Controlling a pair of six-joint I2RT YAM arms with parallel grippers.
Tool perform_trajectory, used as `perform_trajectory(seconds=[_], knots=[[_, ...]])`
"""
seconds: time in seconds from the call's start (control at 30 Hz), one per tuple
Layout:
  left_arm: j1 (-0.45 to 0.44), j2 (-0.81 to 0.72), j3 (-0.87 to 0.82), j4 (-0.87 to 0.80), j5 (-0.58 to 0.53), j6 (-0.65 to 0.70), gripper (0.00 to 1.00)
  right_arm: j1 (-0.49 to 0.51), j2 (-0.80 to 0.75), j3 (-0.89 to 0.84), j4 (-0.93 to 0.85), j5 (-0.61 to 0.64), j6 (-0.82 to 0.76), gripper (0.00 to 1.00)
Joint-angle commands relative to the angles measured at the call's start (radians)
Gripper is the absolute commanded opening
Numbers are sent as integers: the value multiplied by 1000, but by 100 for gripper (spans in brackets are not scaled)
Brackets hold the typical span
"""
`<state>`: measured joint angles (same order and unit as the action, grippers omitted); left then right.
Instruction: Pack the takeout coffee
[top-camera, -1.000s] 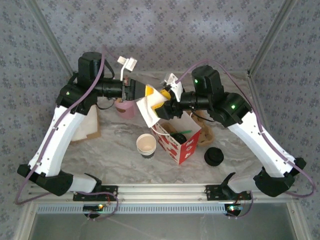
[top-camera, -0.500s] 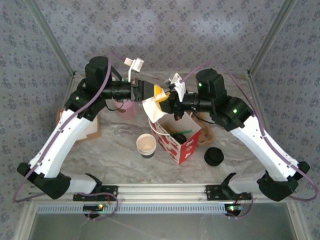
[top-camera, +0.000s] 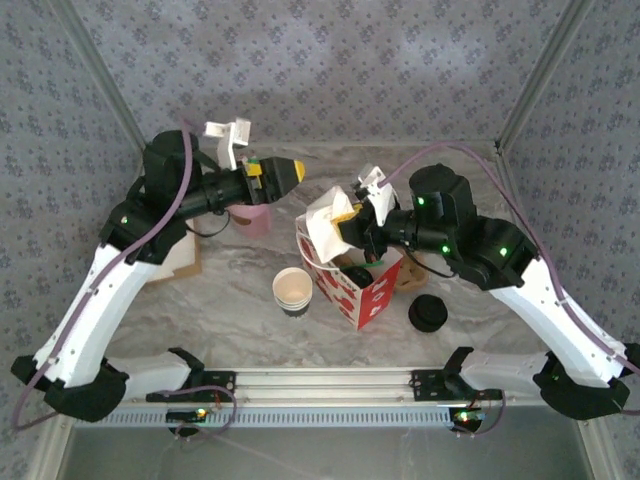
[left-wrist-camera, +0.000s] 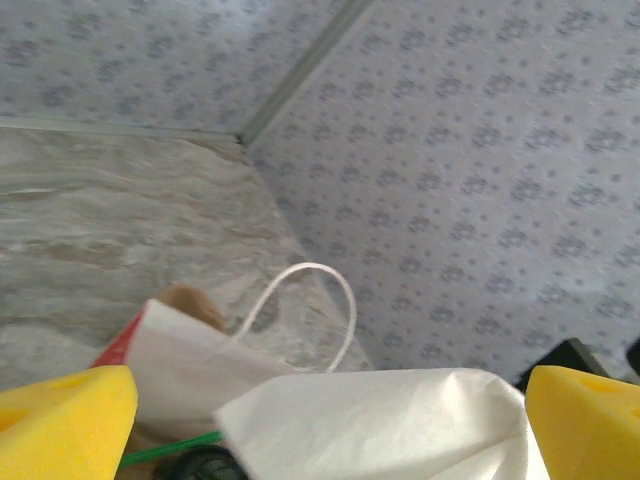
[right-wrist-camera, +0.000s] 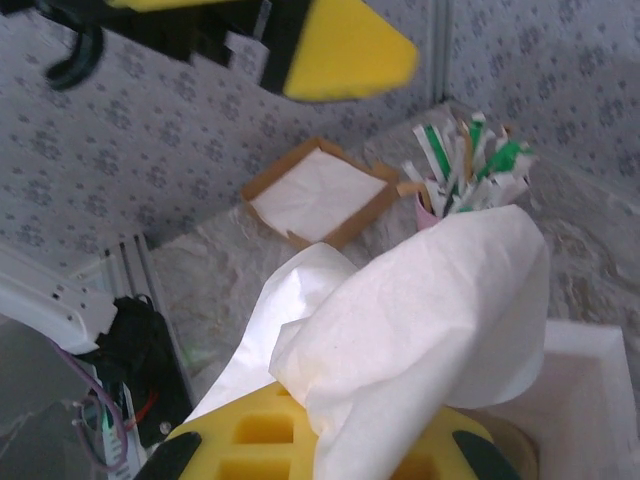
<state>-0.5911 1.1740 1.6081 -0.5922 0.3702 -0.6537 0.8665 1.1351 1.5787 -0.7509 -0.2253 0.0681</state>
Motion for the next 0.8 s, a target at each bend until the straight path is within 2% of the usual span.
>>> perform_trajectory(seconds=[0.0,0.13,0.33,0.77], knots=[[1,-55,-46,-61,-152,36,99,25,-12,-14,-115,127,31,0],[1,-116,-129,-69,-232,36,99,39,7,-41,-151,198,45,0],[2,-149,-218,-69,-260,25,99,35,94,-49,-165,262,42,0],[2,-168,-314,-61,-270,14,99,-46,258,-77,-122,182,21,0]])
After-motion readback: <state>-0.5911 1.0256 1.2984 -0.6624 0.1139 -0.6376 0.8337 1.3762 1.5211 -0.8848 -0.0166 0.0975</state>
